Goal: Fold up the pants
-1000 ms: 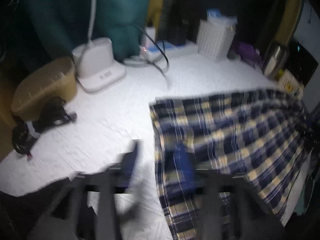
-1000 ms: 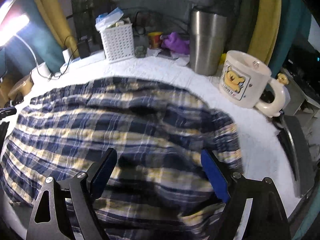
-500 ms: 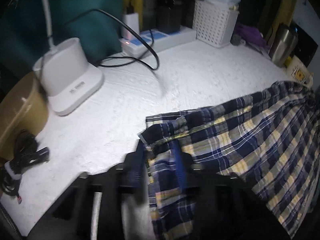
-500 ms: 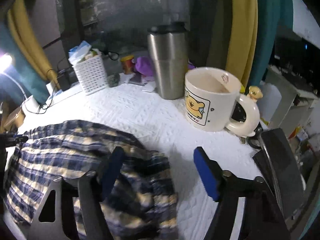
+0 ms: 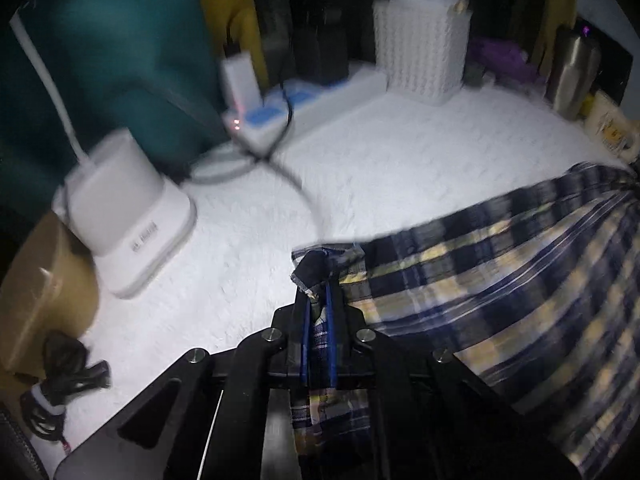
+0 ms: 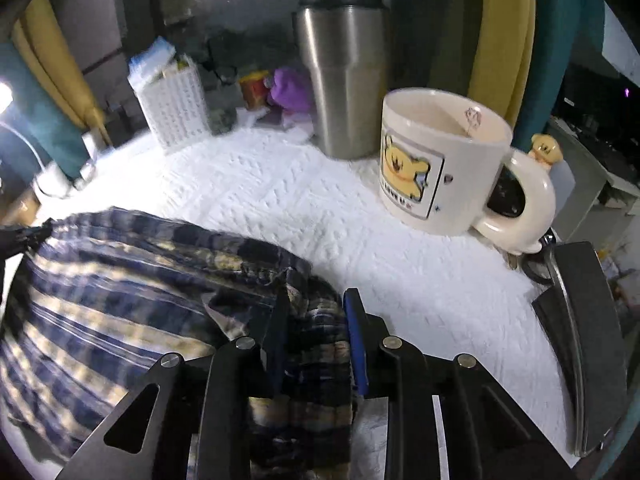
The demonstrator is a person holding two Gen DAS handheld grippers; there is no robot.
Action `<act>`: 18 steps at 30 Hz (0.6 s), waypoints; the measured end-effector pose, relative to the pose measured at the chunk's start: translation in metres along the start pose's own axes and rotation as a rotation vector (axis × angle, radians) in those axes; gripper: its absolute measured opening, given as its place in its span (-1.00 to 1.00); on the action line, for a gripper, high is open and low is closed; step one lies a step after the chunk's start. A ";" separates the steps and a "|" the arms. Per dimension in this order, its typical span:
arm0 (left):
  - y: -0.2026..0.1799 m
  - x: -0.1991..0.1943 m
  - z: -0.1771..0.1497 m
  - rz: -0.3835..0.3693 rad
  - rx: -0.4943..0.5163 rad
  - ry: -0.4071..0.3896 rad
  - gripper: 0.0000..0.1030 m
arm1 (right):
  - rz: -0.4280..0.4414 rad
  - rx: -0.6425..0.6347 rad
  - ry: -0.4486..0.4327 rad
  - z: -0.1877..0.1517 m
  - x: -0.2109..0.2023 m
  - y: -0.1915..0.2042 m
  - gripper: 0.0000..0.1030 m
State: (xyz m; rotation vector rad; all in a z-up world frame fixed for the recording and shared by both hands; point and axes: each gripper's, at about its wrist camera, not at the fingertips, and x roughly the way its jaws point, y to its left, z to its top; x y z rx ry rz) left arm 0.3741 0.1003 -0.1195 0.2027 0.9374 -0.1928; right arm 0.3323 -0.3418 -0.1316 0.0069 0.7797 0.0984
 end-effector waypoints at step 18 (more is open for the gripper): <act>-0.066 -0.036 0.016 -0.102 0.037 -0.026 -0.16 | 0.071 -0.200 -0.085 0.036 -0.015 0.102 0.67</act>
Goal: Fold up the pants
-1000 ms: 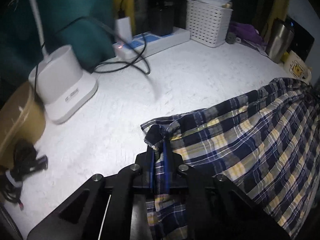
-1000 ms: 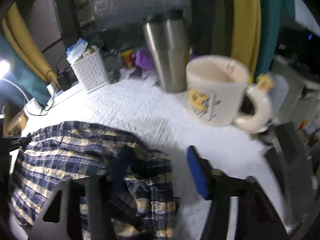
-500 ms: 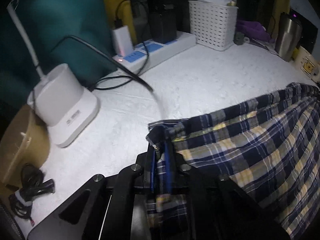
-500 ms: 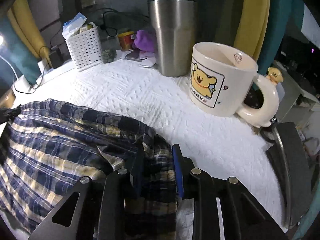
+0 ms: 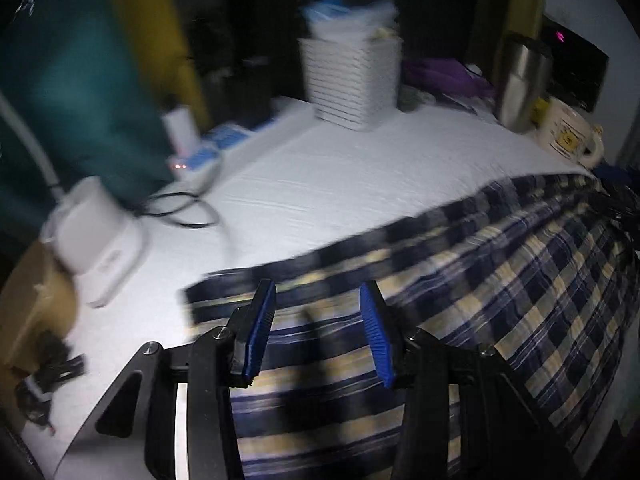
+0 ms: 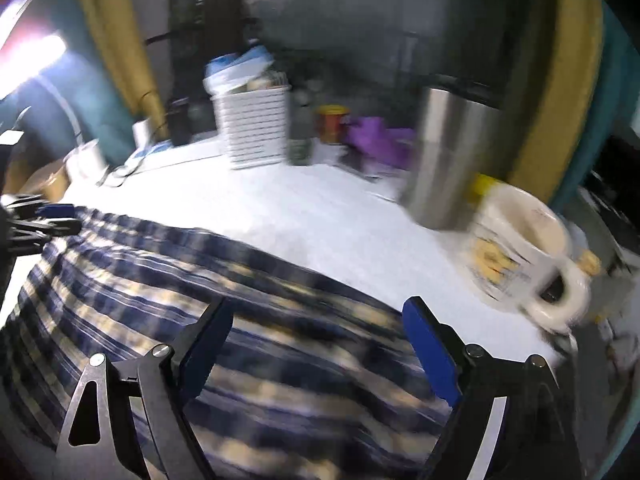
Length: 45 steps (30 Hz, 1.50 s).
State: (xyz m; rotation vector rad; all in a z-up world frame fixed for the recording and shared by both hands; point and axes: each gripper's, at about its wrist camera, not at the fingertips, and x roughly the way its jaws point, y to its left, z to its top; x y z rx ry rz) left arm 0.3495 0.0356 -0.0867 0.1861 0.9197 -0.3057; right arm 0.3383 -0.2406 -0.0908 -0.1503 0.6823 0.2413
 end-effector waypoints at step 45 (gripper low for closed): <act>0.003 -0.084 -0.177 0.168 -0.218 0.043 0.20 | 0.153 -0.141 0.140 -0.097 -0.037 0.114 0.43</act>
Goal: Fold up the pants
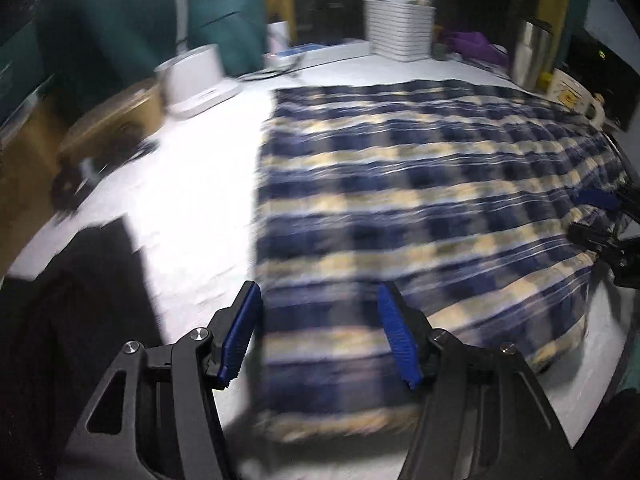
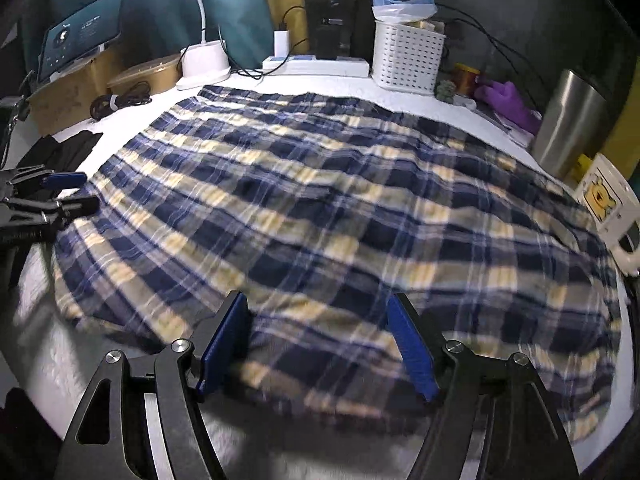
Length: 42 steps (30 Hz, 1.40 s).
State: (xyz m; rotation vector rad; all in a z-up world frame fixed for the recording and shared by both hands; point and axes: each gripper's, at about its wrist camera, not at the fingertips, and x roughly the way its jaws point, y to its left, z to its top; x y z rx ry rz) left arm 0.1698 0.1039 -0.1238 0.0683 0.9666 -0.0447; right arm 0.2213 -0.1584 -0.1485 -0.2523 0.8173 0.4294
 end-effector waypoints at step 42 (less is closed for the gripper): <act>0.023 0.026 0.053 -0.072 -0.062 -0.044 -0.72 | -0.005 0.171 -0.062 0.013 -0.004 -0.048 0.44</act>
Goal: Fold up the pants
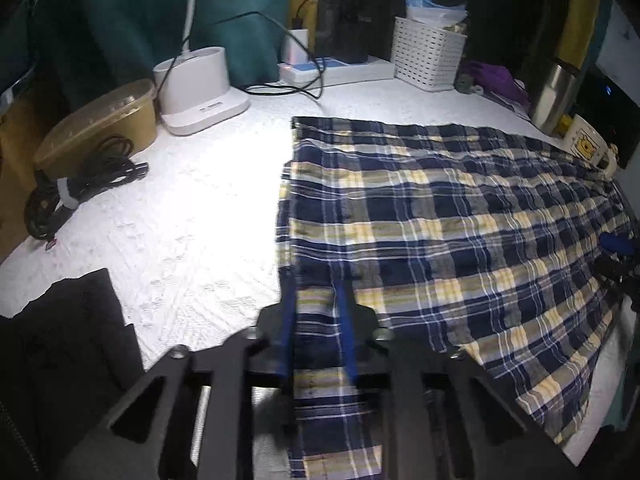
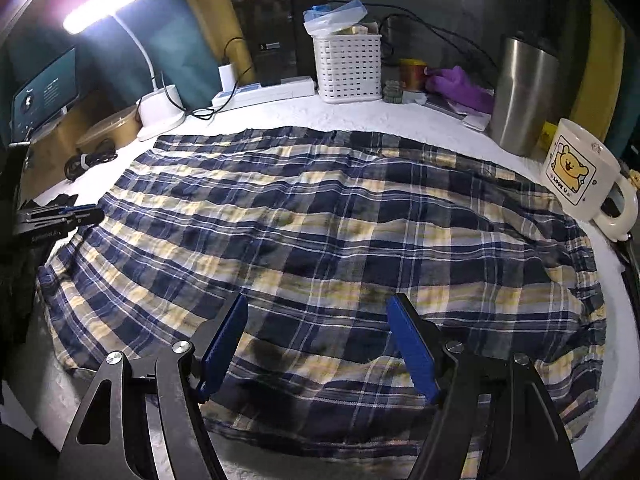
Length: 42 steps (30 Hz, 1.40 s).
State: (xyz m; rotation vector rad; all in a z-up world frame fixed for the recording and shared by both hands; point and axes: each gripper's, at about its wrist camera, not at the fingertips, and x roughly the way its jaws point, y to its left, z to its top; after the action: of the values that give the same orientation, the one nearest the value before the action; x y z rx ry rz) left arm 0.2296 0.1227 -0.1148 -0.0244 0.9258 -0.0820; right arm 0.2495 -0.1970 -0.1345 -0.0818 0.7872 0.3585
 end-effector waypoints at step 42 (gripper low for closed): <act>0.012 -0.006 0.060 -0.022 0.051 0.018 -0.48 | 0.013 0.000 -0.020 0.008 0.003 0.001 0.44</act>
State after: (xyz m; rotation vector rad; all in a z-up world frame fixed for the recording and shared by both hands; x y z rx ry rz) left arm 0.2749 0.1344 -0.0744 0.0136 0.9416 -0.1266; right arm 0.2564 -0.1941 -0.1313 -0.0731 0.7683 0.3708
